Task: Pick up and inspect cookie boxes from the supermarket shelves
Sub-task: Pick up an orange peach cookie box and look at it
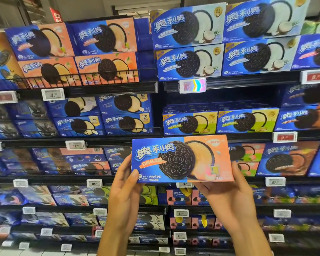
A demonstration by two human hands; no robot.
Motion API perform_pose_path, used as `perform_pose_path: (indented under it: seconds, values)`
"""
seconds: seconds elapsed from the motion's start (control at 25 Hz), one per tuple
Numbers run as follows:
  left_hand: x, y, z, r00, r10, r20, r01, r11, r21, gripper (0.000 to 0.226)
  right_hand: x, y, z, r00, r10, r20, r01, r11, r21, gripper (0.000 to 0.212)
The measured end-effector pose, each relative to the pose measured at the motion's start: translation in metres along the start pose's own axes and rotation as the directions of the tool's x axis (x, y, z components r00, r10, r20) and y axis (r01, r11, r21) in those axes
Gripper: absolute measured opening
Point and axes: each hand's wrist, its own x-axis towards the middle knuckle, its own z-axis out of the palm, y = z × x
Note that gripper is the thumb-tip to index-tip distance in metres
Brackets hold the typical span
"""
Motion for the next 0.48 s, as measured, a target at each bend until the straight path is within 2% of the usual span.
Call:
perform_pose_path:
  seconds: [0.12, 0.2, 0.24, 0.36, 0.48]
  values:
    - [0.002, -0.001, 0.004, 0.998, -0.022, -0.065, 0.034, 0.980, 0.196, 0.044, -0.001, 0.005, 0.005, 0.996, -0.030, -0.083, 0.023, 0.996, -0.082, 0.039]
    - [0.001, 0.003, 0.006, 0.994, -0.015, -0.107, 0.050, 0.942, 0.333, 0.042, -0.004, 0.008, 0.014, 0.982, -0.121, -0.146, 0.095, 0.980, -0.175, 0.034]
    - [0.000, 0.005, 0.010, 0.995, -0.025, -0.094, 0.057, 0.931, 0.359, 0.042, -0.007, 0.010, 0.021, 0.972, -0.192, -0.134, 0.151, 0.951, -0.269, 0.034]
    - [-0.008, 0.003, 0.027, 0.995, -0.096, 0.013, 0.087, 0.942, 0.325, 0.047, -0.015, 0.021, 0.038, 0.932, -0.354, -0.074, 0.258, 0.796, -0.547, 0.041]
    - [-0.017, -0.003, 0.050, 0.971, -0.172, 0.164, 0.128, 0.960, 0.249, 0.041, -0.020, 0.035, 0.046, 0.910, -0.414, 0.039, 0.324, 0.646, -0.691, 0.043]
